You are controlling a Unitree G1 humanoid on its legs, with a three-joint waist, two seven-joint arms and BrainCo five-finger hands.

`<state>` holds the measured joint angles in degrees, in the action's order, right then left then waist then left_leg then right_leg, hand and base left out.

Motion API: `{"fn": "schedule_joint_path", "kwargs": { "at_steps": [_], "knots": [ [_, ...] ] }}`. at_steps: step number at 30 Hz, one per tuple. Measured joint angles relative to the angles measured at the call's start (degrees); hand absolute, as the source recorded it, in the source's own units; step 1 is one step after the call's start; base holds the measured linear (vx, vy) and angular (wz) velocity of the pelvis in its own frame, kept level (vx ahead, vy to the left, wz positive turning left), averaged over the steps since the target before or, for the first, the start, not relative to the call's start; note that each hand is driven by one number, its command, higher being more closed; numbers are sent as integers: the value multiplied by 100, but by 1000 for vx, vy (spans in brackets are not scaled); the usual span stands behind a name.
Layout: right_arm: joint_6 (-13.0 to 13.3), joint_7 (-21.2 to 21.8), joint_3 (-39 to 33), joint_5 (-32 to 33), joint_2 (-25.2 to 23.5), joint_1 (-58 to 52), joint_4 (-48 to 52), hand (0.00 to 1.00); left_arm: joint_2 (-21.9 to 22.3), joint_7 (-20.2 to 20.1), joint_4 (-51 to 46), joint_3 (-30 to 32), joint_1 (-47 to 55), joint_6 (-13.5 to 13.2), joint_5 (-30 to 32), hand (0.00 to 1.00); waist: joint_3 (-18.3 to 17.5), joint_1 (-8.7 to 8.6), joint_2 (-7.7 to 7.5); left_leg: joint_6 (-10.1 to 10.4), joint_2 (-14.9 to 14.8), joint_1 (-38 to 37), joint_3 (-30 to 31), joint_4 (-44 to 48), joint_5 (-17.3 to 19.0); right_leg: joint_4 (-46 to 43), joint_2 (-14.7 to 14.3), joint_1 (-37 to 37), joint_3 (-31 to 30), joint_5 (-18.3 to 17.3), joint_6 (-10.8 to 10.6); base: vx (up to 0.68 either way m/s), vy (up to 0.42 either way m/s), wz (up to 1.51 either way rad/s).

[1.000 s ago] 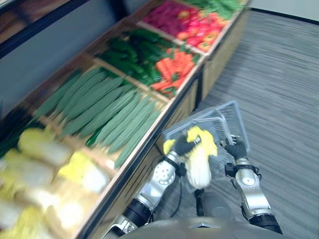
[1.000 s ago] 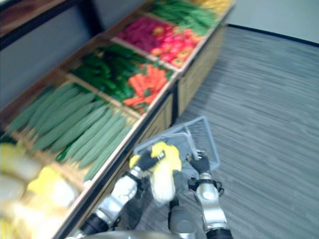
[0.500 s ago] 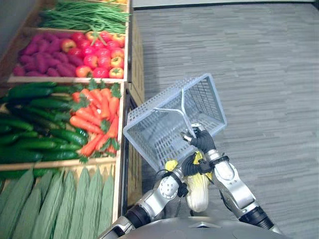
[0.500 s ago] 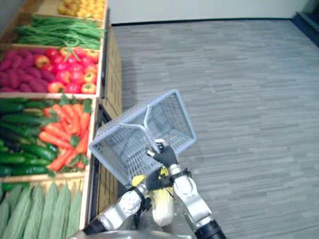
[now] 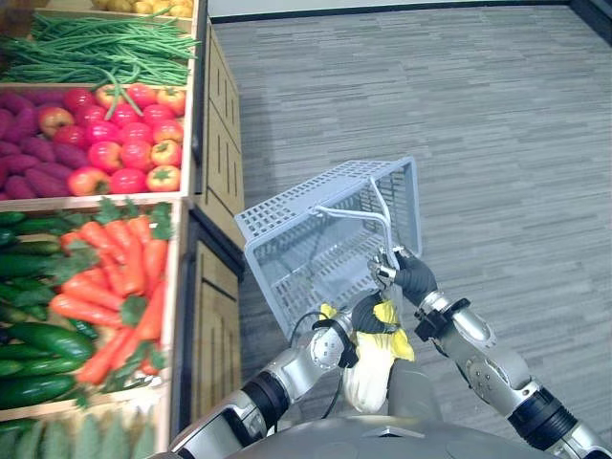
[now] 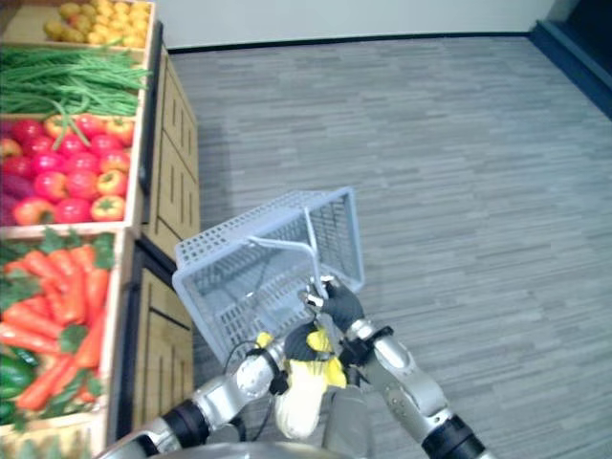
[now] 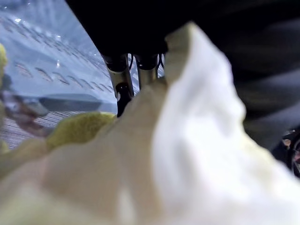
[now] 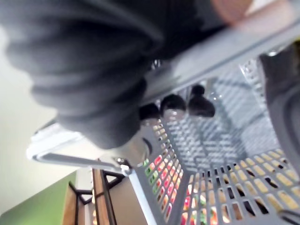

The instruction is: Pick vegetable in the basket

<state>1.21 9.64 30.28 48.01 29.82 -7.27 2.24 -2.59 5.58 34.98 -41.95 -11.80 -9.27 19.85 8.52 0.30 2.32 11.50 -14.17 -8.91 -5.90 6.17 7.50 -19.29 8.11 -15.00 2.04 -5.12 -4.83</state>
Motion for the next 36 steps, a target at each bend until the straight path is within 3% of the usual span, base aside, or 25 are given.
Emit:
{"fn": "schedule_joint_path", "kwargs": {
  "at_steps": [3,5,8,9,10,12,15,16,17,18,19,20,22,24,25,26,27,28,30,32,33,35,36],
  "knots": [
    [-87,238,66,266,-59,-389,-74,100,3,199,18,315,-132,-3,-31,0,17,-87,-75,-179,-124,320,325,549,-401,-53,-22,283,389,-295,149,177,-364,64],
    [-186,334,175,309,-105,-489,-355,100,32,211,13,387,-134,-11,-97,0,23,-59,-88,-263,-194,545,403,1057,-589,140,-71,495,517,-341,192,123,-271,43],
    [-360,380,459,273,-55,-618,-618,100,36,170,13,444,-56,-40,-167,0,68,42,-92,-369,-353,1014,248,2299,-1396,585,-102,1161,689,-365,292,110,-186,21],
    [-388,453,553,240,-16,-636,-613,100,37,116,12,473,16,-51,-296,0,121,87,-178,-390,-458,1157,17,2749,-1772,848,-114,1472,683,-380,365,141,-145,-4],
    [-403,554,578,241,36,-606,-601,100,55,80,7,490,25,-79,-300,0,130,79,-155,-486,-481,1407,-263,3359,-1196,1057,-99,1716,692,-408,452,164,-141,-6],
    [-449,564,572,235,40,-619,-609,100,125,61,-55,548,13,-120,-301,0,123,79,-138,-648,-270,1849,-898,3661,-265,1347,-47,1920,729,-356,528,145,-74,-1],
    [-494,615,593,225,27,-628,-611,100,186,-35,-238,529,8,-122,-300,0,79,66,-65,-703,-35,2116,-2151,2864,25,1580,-57,2072,1064,-259,418,174,26,24],
    [-497,627,582,224,34,-658,-618,100,240,-63,-279,479,-11,-120,-296,0,50,43,-17,-874,73,2108,-3072,2325,-127,1670,-87,2169,1240,-275,347,291,88,67],
    [-512,645,577,224,-4,-685,-651,100,293,-78,-318,456,-5,-115,-294,0,9,30,33,-1494,120,1999,-4035,1870,-235,1678,-122,2255,1431,-374,221,319,103,65],
    [-517,644,554,222,-12,-690,-668,100,284,-83,-326,456,-9,-115,-294,0,-2,10,47,-1562,140,1950,-4194,1792,-186,1676,-120,2284,1502,-402,187,317,112,112],
    [-521,654,405,126,-65,-701,-675,100,204,-101,-490,503,21,-109,-292,0,-15,-42,30,-1952,356,1871,-4427,1522,67,1670,-96,2391,1875,-500,39,312,123,128],
    [-523,655,269,-14,-165,-708,-708,100,88,-108,-699,608,130,-102,-290,0,11,2,-20,-2112,553,1791,-4347,1299,234,1662,-65,2537,2115,-557,-50,303,124,137],
    [-520,628,-92,-240,-456,-687,-1057,100,-100,-119,-1149,896,463,-101,-297,0,2,119,-141,-2125,880,1571,-4122,980,242,1343,66,2682,2337,-636,-177,324,95,98],
    [-514,571,-529,-554,-712,-571,-1710,100,-198,-128,-1599,1262,850,-121,-371,0,-29,255,-114,-2110,1068,1238,-3828,671,247,472,222,2681,2469,-632,-188,303,76,98],
    [-512,539,-807,-807,-870,-447,-2209,100,-276,-136,-1857,1472,1075,-143,-479,0,-81,272,-105,-2025,1145,1049,-3558,508,294,-457,376,2513,2483,-541,-345,400,78,122],
    [-509,468,-1178,-1084,-1093,-335,-2625,100,-362,-142,-2029,1686,1270,-176,-570,0,-128,262,-139,-1954,1238,907,-3230,373,312,-1562,577,2173,2326,-208,-717,405,47,134],
    [-462,380,-1432,-1263,-1234,-288,-2759,100,-411,-141,-2050,1804,1346,-206,-587,0,-143,255,-143,-1895,1265,851,-3025,283,328,-2135,643,1911,2114,58,-801,343,-41,139],
    [-344,199,-1901,-1711,-1496,-132,-3052,100,-518,-141,-2034,2020,1493,-222,-642,0,-144,235,-174,-1834,1336,721,-2706,191,338,-3086,662,1454,1599,-64,-774,256,-68,131],
    [-169,-240,-2653,-2286,-1768,-42,-3373,100,-719,-142,-1990,2193,1771,-215,-699,0,-145,136,-134,-1782,1413,468,-1998,123,334,-3611,660,1050,1189,-605,-628,358,-129,177],
    [-81,-506,-3056,-2495,-1839,-53,-3492,100,-814,-150,-1987,2336,1981,-216,-746,0,-154,43,-82,-1713,1416,368,-1403,106,292,-3231,540,822,908,-896,-436,287,-166,183],
    [-15,-676,-3352,-2606,-1871,-86,-3519,100,-857,-163,-1982,2464,2106,-217,-749,0,-178,-11,-39,-1656,1398,376,-887,106,257,-2597,345,646,442,-1025,-272,266,-272,200],
    [105,-935,-3976,-2695,-2008,-130,-3596,100,-918,-281,-1878,2764,2167,-220,-751,0,-172,-97,-23,-1462,1346,449,-12,109,215,-1111,-124,524,-957,-1008,-290,250,-411,249],
    [158,-1070,-4279,-2694,-2123,-170,-3722,100,-953,-302,-1806,3040,2174,-227,-753,0,-219,-94,-133,-1266,1377,614,501,147,253,-246,-247,561,-1822,-890,-388,140,-414,229]
  ]
}}
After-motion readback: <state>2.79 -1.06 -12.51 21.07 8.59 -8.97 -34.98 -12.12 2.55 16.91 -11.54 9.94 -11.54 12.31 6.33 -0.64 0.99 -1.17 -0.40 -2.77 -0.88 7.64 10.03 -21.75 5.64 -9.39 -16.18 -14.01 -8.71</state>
